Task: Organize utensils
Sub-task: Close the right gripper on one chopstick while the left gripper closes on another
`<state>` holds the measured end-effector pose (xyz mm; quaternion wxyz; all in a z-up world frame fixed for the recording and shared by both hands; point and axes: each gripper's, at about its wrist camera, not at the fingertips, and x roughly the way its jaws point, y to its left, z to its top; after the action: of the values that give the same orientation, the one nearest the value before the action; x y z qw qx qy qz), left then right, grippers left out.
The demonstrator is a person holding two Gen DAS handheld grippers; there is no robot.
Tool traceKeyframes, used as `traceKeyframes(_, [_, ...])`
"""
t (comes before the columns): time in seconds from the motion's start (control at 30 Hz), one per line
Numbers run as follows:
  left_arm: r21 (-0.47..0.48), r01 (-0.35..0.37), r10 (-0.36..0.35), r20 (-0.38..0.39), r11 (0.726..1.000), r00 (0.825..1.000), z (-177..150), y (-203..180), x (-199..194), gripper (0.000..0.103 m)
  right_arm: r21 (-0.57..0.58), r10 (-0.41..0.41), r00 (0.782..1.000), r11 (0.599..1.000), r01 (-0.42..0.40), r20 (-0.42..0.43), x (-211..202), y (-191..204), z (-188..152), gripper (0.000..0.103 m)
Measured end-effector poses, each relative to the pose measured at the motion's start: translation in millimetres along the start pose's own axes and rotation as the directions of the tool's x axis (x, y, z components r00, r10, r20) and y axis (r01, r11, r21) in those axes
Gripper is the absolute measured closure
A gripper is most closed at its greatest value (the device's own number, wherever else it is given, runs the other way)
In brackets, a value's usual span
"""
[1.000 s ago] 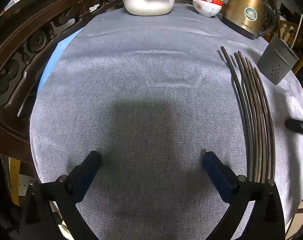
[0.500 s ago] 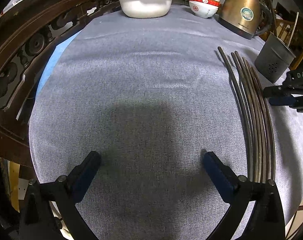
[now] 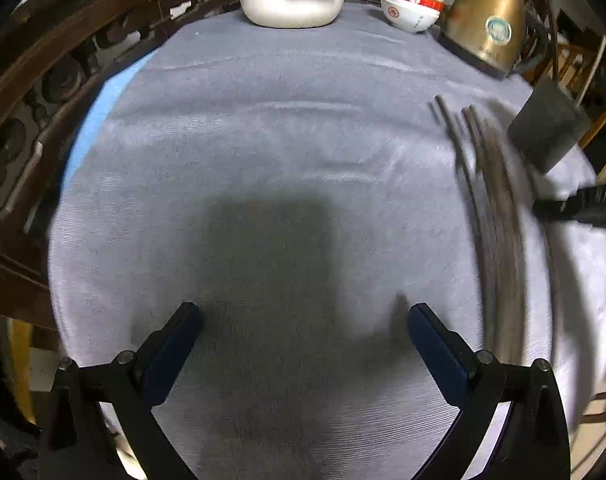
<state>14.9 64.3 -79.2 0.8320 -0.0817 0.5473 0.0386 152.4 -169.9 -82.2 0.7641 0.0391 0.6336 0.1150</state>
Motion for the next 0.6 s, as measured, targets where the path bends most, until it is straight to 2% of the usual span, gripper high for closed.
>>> traceKeyframes(0.07, [-0.006, 0.033, -0.033, -0.004, 0.999, 0.999, 11, -8, -3, 0.005, -0.004, 0.007, 1.0, 1.0, -0.007, -0.002, -2, -9, -2, 0.096])
traceKeyframes(0.2, [0.042, 0.051, -0.051, 0.008, 0.998, 0.999, 39, -37, -8, 0.006, -0.008, 0.04, 0.999, 0.999, -0.04, 0.009, 0, -18, -5, 0.095])
traceKeyframes(0.27, [0.048, 0.065, -0.065, -0.011, 0.997, 0.998, 57, -53, -4, 0.01, -0.012, 0.05, 0.999, 0.999, -0.05, 0.015, -1, -20, -6, 0.095])
traceKeyframes(0.43, [0.029, 0.086, -0.082, -0.1, 0.996, 0.992, 89, -77, 18, 0.032, -0.009, 0.092, 0.996, 0.996, -0.091, 0.024, -4, -34, -12, 0.095])
traceKeyframes(0.5, [0.036, 0.079, -0.074, -0.125, 0.996, 0.989, 96, -87, 26, 0.034, -0.008, 0.104, 0.994, 0.995, -0.104, 0.026, -7, -41, -14, 0.095])
traceKeyframes(0.57, [0.05, 0.068, -0.061, -0.14, 0.996, 0.988, 102, -95, 32, 0.041, -0.009, 0.114, 0.993, 0.993, -0.114, 0.026, -10, -48, -15, 0.095])
traceKeyframes(0.6, [0.056, 0.054, -0.045, -0.154, 0.997, 0.987, 104, -97, 37, 0.05, -0.01, 0.116, 0.993, 0.993, -0.116, 0.025, -10, -49, -15, 0.095])
